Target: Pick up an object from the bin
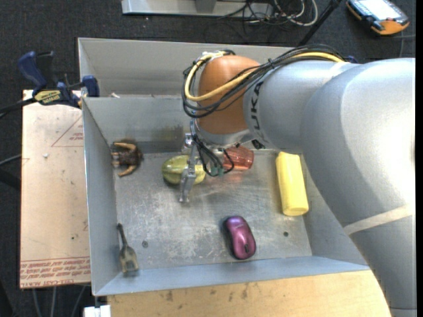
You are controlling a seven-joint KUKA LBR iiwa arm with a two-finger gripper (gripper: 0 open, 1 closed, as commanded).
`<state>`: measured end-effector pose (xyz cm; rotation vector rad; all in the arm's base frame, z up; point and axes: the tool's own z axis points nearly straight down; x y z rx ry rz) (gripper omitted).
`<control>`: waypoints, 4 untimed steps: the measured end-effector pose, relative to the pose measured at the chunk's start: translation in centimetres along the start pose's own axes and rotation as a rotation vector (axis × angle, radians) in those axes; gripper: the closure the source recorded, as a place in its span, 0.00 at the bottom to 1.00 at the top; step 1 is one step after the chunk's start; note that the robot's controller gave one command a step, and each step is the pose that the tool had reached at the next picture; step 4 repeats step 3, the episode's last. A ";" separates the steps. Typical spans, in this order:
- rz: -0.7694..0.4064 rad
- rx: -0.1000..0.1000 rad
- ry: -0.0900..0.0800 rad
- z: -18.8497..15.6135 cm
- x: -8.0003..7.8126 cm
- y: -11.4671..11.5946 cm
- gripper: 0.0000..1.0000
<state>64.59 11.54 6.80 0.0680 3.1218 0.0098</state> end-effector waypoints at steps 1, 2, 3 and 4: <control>-0.009 0.000 0.000 0.0 0.0 0.0 1.00; -0.013 0.001 0.006 -0.4 0.1 0.0 1.00; -0.012 0.004 0.014 -2.1 0.3 -0.1 1.00; -0.012 0.004 0.014 -2.1 0.3 -0.1 1.00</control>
Offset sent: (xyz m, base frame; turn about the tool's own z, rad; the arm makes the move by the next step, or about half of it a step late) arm 0.0002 -0.0001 0.0642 -0.0001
